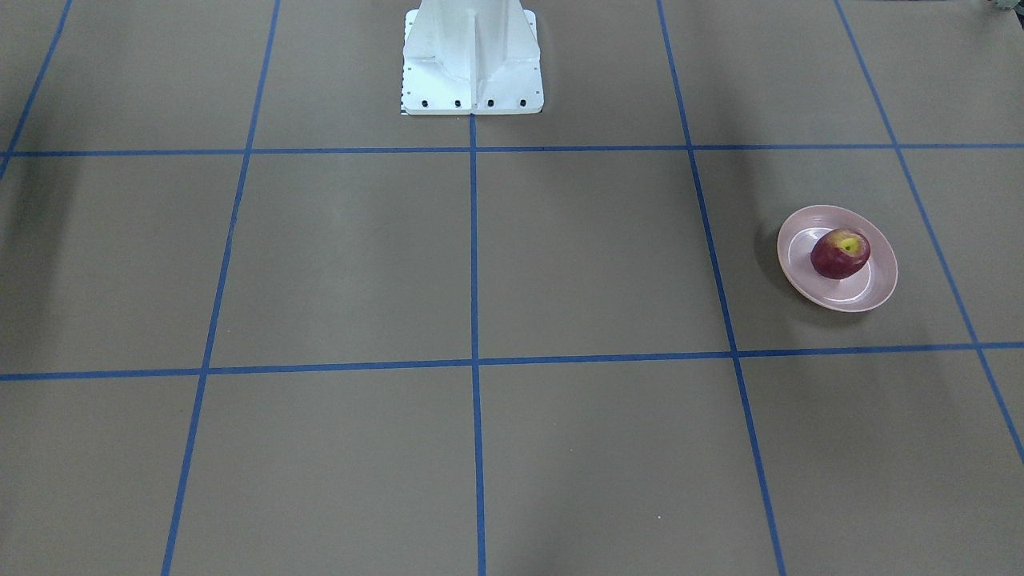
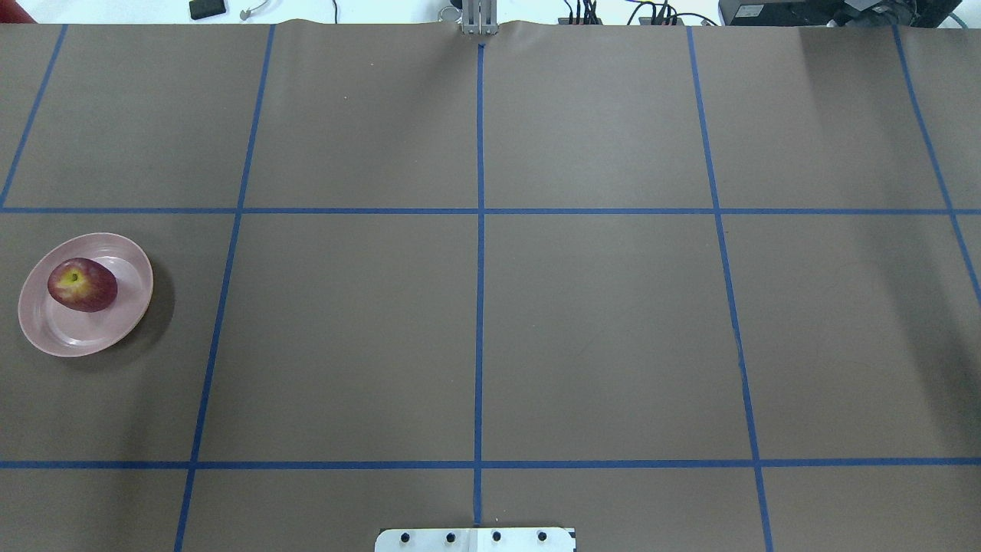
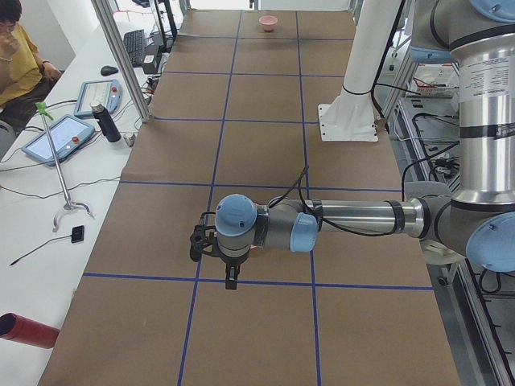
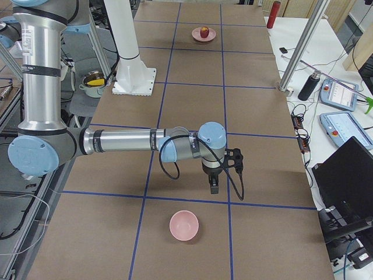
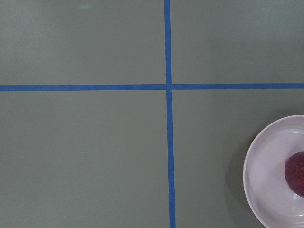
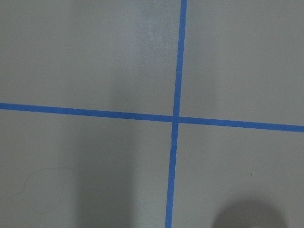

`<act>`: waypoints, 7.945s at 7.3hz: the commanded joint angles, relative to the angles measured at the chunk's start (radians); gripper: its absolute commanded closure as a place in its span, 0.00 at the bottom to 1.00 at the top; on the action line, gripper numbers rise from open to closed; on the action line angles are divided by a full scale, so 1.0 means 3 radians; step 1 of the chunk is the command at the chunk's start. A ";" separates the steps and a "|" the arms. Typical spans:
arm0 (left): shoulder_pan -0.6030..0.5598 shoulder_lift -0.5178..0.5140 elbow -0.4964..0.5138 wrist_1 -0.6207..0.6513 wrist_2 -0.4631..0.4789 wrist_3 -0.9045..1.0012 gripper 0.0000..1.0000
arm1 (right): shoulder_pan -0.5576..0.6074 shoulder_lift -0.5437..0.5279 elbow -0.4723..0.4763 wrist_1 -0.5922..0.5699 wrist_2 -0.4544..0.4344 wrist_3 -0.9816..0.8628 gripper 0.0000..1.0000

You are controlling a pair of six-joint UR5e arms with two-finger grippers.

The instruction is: Move apple from plate to bowl

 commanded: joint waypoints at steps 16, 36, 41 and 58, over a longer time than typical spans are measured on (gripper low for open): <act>0.0005 0.0018 -0.0031 -0.0123 0.0006 0.0005 0.02 | 0.0403 -0.0127 -0.1816 0.1053 0.0282 -0.1217 0.09; 0.0005 0.0028 -0.0021 -0.0128 -0.0009 0.0005 0.02 | -0.1250 0.1098 0.0239 0.0291 0.0289 0.2878 1.00; 0.0005 0.0028 -0.0005 -0.0128 -0.0009 0.0000 0.02 | -0.2925 0.2278 -0.0050 -0.0074 -0.1017 0.4544 1.00; 0.0005 -0.0120 -0.0016 -0.0183 -0.0040 0.0000 0.02 | -0.1911 0.2329 -0.0435 0.0046 -0.0503 0.3384 0.00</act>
